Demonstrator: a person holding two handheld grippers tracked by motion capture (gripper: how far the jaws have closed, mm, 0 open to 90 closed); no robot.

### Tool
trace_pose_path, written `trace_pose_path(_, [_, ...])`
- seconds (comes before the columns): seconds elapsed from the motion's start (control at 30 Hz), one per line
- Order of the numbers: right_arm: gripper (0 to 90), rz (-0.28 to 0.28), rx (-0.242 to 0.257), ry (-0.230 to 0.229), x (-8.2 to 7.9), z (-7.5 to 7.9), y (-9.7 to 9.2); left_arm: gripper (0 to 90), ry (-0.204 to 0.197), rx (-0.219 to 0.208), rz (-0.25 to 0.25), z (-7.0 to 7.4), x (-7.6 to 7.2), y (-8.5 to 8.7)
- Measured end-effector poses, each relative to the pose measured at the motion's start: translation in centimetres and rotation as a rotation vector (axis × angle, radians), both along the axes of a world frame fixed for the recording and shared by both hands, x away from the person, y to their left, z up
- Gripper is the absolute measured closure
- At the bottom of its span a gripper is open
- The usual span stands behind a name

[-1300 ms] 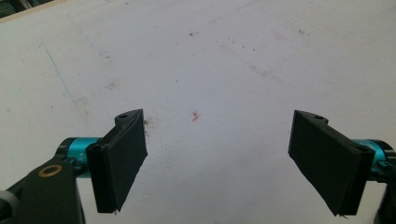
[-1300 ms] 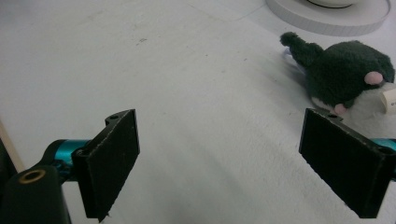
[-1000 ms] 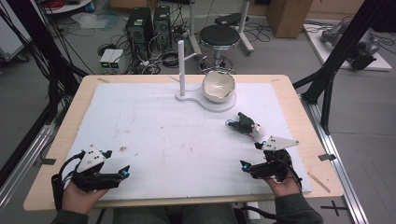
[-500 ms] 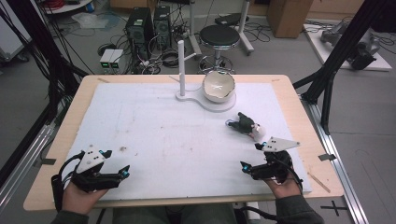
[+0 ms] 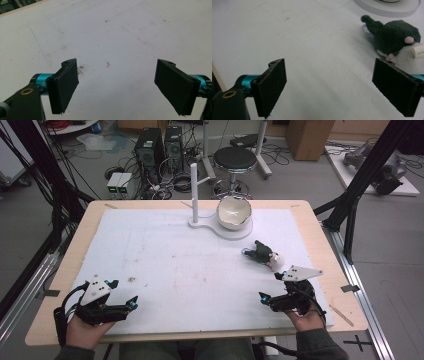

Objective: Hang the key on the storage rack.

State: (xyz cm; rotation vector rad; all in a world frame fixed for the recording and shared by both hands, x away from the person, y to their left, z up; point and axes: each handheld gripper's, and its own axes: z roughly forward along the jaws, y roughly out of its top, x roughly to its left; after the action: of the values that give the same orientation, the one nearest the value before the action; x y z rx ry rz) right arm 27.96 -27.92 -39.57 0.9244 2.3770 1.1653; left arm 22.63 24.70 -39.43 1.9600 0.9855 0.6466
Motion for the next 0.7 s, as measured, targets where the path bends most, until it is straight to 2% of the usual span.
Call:
trace_pose_path(0.17, [11.4, 0.001, -0.009, 0.003, 0.4, 0.6, -0.2, 19.5, -0.001, -0.008, 0.008, 0.0, 0.0, 0.0])
trace_pose_path(0.47, [11.4, 0.017, -0.055, 0.007, 2.4, 3.0, -0.7, 19.5, -0.001, -0.003, 0.013, 0.0, 0.1, 0.1])
trace_pose_path(0.7, [11.4, 0.025, -0.056, 0.013, 3.4, 3.6, -0.5, 19.5, -0.004, -0.005, 0.013, -0.1, 0.2, 0.1])
